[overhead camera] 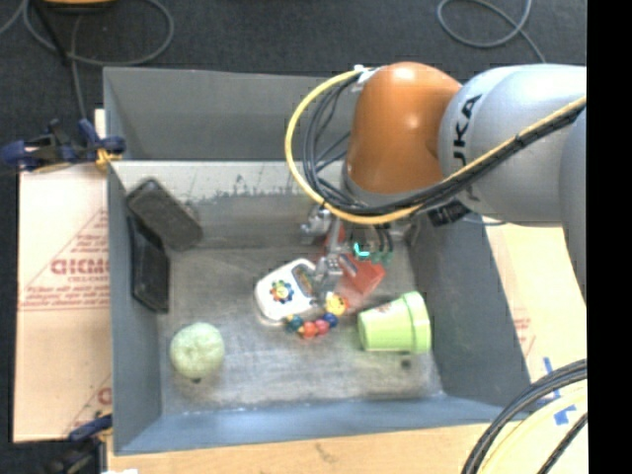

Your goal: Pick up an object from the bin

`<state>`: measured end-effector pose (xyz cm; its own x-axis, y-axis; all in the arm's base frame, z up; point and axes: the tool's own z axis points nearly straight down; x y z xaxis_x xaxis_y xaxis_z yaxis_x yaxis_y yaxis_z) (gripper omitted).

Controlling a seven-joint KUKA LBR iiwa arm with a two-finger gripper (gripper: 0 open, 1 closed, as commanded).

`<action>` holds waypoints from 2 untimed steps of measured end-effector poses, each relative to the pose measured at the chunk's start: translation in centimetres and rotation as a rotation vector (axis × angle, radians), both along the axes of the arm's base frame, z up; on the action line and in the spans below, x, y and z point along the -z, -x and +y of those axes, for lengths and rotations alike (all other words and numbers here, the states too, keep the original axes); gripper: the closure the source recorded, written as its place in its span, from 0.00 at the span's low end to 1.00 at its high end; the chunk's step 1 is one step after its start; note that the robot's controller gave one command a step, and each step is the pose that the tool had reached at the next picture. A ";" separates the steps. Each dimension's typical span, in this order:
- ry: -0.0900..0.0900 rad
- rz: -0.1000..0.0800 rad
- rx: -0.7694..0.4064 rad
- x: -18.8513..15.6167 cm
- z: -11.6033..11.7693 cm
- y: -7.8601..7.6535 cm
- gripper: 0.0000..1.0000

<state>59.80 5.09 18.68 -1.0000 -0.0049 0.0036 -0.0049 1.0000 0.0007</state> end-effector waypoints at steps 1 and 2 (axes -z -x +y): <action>-0.001 -0.008 0.001 -0.5 0.0 -0.2 0.00; 0.001 -0.010 -0.109 4.5 -2.6 1.7 0.00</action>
Offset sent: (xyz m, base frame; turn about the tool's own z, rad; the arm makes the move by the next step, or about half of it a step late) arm -0.0450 -0.0631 -0.1168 -0.2625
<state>58.10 2.47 14.16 -0.9935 -0.1138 -0.0063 -0.1138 0.9935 -0.0012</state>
